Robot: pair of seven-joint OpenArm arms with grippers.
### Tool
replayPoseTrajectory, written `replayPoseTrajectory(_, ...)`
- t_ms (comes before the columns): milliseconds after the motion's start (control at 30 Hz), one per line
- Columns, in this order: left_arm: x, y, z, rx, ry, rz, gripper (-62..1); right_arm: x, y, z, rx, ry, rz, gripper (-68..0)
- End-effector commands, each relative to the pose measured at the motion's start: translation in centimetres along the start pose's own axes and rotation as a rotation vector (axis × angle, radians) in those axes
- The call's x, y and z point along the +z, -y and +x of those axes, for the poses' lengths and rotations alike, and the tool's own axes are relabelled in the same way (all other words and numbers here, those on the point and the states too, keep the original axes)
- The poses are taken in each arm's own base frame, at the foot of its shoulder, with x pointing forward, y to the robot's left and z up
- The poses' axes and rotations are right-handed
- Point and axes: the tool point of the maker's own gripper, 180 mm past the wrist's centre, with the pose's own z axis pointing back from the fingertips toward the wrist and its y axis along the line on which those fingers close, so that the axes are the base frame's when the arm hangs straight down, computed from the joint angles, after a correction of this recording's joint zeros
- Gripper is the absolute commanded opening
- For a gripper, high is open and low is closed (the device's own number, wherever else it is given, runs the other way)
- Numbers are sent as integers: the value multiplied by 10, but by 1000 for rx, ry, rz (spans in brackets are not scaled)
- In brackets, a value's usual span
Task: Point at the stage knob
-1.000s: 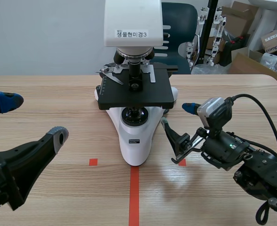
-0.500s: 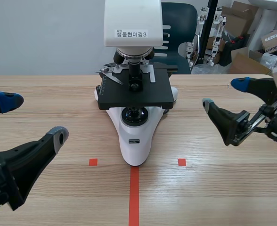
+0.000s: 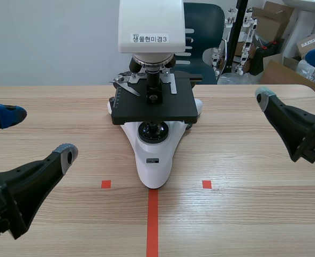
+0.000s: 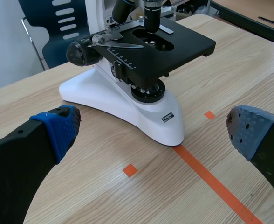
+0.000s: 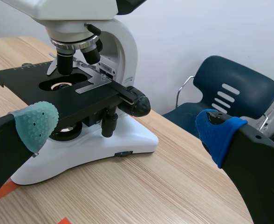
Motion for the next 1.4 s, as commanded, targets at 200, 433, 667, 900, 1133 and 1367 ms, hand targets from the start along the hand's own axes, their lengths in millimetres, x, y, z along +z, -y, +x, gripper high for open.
replayPoseTrajectory(200,-1,2,5,18,27,0,14,10,3,8,10,-55,-104,4)
replayPoseTrajectory(433,-1,2,5,18,27,0,14,12,-1,-6,-21,-117,-181,4)
replayPoseTrajectory(667,-1,2,5,18,27,0,14,8,-19,-27,-83,-199,-153,4)
replayPoseTrajectory(900,-1,2,5,19,28,0,14,-9,-48,-33,-124,-211,-79,4)
replayPoseTrajectory(1133,-1,2,5,18,27,0,14,-18,-62,-32,-85,-213,3,4)
replayPoseTrajectory(1367,-1,2,5,18,27,0,14,-18,-59,-34,-80,-219,-19,4)
